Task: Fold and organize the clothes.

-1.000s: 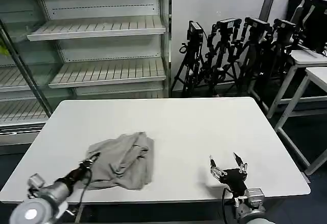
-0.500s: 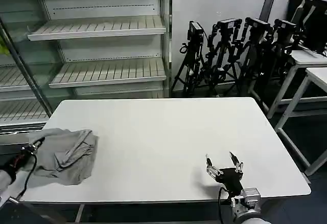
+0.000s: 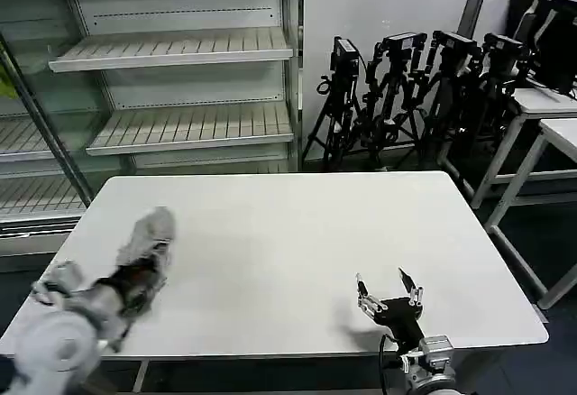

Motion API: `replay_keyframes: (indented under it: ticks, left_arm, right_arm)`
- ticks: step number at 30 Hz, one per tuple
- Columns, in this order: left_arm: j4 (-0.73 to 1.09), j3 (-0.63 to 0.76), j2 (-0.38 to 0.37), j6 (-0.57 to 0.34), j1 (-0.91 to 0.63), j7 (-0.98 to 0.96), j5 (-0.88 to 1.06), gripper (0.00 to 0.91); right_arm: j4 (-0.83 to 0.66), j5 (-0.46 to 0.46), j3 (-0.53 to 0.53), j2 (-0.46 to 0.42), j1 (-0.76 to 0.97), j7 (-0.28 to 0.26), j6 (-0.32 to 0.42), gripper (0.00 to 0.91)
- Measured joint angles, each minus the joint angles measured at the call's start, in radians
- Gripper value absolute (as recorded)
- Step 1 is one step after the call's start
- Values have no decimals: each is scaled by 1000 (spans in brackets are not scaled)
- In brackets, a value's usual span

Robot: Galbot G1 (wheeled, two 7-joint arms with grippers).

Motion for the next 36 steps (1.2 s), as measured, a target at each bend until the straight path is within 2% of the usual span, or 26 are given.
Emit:
replay_keyframes:
  ticks: [9,10,11,12,22,29,36]
  left_arm:
    - [57,306,-123,0,-169,-69,183,30]
    - [69,332,-135,0,-185,-77,199,121]
    - [81,357,-148,0,-201,-84,218,856]
    - [93,378,-159,0,-215,-89,235,907]
    - [146,503,-244,-54,-267,-64,377,907]
    - [109,504,-268,-148,-243,10,481,907]
    - [54,480,-268,-263,-156,57,621,907]
  right_arm:
    - [-10,-15,-7,15,-4,-2,8,907]
    - [-11,-16,-9,17,-2,-2,8,907]
    - [-11,-17,-10,19,0,-3,7,907]
    - [-11,-17,-10,21,2,-3,6,907]
    - [-3,-19,-6,28,14,-15,15,907]
    - [-1,-24,-2,29,20,-23,33,907]
    - [-3,-21,-2,13,34,-28,45,907]
